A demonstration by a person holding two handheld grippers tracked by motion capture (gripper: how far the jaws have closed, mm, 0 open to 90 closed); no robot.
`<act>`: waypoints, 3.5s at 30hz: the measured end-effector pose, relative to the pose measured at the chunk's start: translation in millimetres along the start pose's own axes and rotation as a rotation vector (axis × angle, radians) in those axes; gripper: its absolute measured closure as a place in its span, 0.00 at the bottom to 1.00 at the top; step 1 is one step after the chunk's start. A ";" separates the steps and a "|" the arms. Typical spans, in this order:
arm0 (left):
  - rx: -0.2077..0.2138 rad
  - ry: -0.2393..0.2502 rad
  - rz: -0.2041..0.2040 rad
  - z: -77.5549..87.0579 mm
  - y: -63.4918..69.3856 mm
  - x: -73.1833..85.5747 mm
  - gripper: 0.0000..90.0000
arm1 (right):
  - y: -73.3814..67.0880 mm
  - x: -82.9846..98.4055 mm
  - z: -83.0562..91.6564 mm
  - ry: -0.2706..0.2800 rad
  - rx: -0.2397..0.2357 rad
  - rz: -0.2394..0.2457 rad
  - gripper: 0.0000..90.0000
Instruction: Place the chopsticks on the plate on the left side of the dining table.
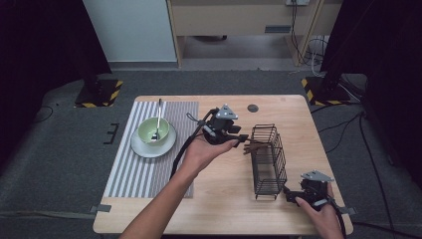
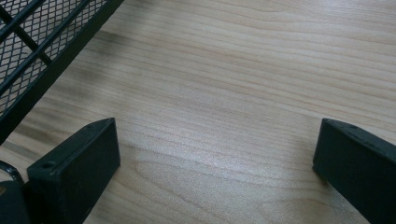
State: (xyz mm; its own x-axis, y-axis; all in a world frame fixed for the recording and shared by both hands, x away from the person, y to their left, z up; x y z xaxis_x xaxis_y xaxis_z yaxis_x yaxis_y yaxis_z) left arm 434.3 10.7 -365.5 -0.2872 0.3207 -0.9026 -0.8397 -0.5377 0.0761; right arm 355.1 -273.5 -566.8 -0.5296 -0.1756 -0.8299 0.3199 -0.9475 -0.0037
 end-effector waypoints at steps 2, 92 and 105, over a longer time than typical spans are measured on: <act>0.000 -0.001 0.001 -0.7 -0.6 0.2 0.66 | 0.0 0.0 0.0 0.000 0.000 0.000 0.01; -0.018 0.287 0.018 112.4 -36.3 -10.3 0.93 | 0.0 0.0 0.0 0.000 0.000 0.000 0.01; -0.096 0.255 0.020 123.5 -65.3 7.8 0.93 | 0.0 0.0 0.0 0.000 0.000 0.000 0.01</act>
State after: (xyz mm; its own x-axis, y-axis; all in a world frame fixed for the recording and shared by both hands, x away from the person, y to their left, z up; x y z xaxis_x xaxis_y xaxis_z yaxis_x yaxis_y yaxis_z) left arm 430.0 144.6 -325.1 -0.1676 0.1088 -0.9798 -0.7839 -0.6174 0.0655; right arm 355.1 -273.5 -566.8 -0.5295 -0.1757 -0.8299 0.3199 -0.9475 -0.0035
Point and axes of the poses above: each handheld gripper's, and its own axes: z roughly backward along the jaws, x roughly out of its underside, y roughly to its right, the point moved 4 cm from there along -z, roughly forward along the jaws, and after that the axes turned 11 degrees about y, right-handed, at the moved point
